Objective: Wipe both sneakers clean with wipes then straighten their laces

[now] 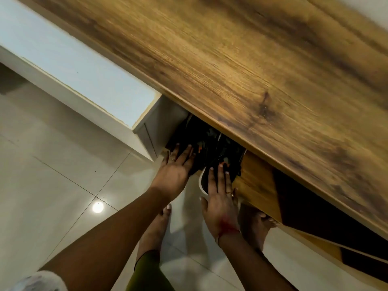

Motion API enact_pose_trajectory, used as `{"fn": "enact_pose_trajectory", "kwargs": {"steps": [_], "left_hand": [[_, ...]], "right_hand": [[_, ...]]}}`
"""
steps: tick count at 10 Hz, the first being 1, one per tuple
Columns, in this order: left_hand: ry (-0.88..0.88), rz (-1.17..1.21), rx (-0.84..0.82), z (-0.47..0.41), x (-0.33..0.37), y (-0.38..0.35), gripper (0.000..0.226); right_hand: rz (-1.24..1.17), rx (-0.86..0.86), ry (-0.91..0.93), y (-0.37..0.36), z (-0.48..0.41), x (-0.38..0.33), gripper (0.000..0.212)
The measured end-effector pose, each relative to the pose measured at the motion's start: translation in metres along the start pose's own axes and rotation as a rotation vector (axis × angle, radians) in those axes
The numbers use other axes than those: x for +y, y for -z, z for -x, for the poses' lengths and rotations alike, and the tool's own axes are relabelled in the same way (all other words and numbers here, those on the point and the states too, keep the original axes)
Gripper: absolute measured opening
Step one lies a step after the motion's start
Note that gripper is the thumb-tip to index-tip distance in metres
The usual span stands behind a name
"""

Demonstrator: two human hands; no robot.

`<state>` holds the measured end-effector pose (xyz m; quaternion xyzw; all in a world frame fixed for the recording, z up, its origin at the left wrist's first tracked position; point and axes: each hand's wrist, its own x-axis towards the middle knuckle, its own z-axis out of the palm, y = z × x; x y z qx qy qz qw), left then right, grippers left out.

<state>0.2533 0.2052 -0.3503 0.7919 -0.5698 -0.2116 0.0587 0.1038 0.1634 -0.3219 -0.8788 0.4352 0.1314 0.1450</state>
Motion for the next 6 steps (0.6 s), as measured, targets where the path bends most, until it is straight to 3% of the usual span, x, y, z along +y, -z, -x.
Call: {"fn": "enact_pose_trajectory", "kwargs": {"steps": [1,2,6], "left_hand": [[0.001,0.017,-0.033,-0.001,0.003,0.002,0.068],[-0.007,0.031,-0.017,-0.007,0.005,0.007,0.066],[0.097,0.089,-0.071,-0.032,0.013,0.024,0.065]], "right_hand": [[0.045,0.019,0.033,-0.002,-0.007,0.000,0.069],[0.007,-0.088,0.021,0.002,-0.019,0.003,0.068],[-0.114,-0.083,-0.063,0.012,-0.043,-0.001,0.068]]}}
